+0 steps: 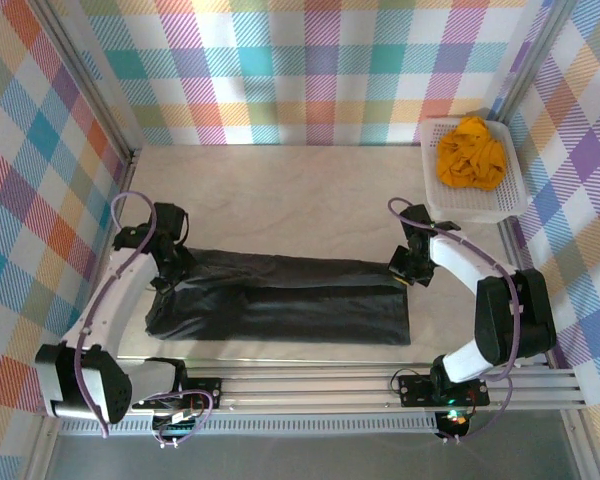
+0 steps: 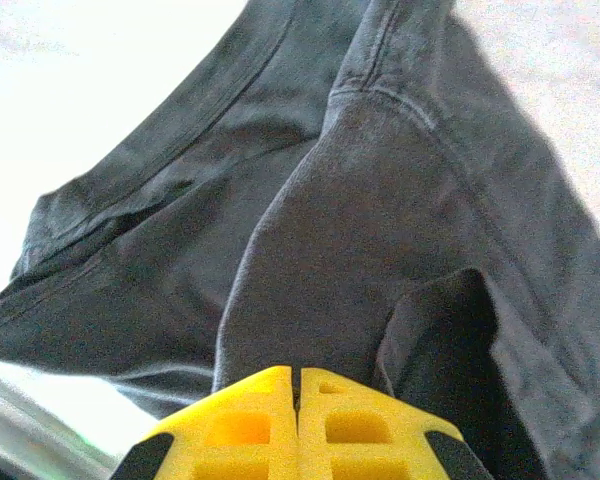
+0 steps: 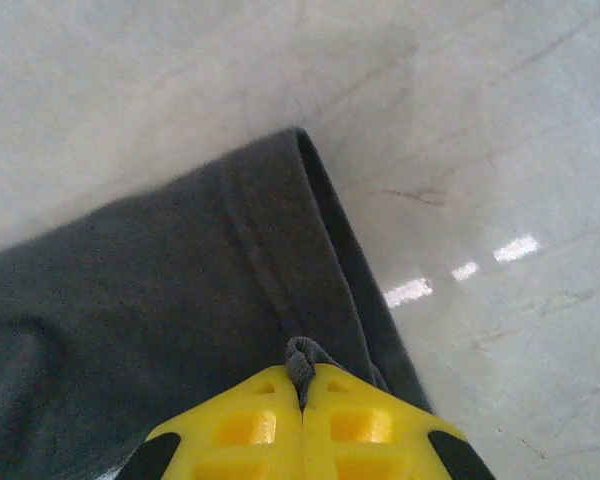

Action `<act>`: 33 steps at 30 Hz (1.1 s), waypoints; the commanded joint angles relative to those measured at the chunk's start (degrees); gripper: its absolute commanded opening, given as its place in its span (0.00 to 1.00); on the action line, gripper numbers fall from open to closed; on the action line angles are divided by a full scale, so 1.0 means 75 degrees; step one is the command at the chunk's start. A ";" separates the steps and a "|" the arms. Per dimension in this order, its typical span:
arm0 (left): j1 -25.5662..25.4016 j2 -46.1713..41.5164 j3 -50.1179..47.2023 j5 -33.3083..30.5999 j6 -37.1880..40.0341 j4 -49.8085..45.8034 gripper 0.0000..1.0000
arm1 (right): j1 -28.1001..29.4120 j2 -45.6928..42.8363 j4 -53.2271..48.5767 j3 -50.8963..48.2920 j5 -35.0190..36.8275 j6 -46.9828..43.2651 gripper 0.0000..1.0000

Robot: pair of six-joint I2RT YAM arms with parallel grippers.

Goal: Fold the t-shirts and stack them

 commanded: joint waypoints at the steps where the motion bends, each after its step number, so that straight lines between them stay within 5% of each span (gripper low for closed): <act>1: 0.0059 -0.0301 -0.0516 0.0040 -0.0351 -0.0174 0.00 | 0.0052 -0.0212 -0.0276 -0.0092 -0.0039 0.0013 0.00; 14: 0.0063 -0.0783 -0.1294 -0.0117 -0.0592 -0.0240 0.00 | 0.0178 -0.0849 -0.1026 -0.0256 0.0176 0.0440 0.03; 18: 0.0064 -0.0826 -0.1535 0.0046 -0.0706 -0.0136 0.00 | 0.0176 -0.1433 -0.1250 -0.0557 0.0517 0.0584 0.29; 23: 0.0064 -0.0934 -0.1421 0.0024 -0.0902 -0.0347 0.47 | 0.0177 -0.1548 -0.1037 -0.0442 0.0519 0.0706 0.33; 33: 0.0411 0.0573 -0.0006 0.0178 -0.0641 0.0922 0.47 | 0.0403 0.0032 0.0123 0.0269 -0.0872 0.1150 0.25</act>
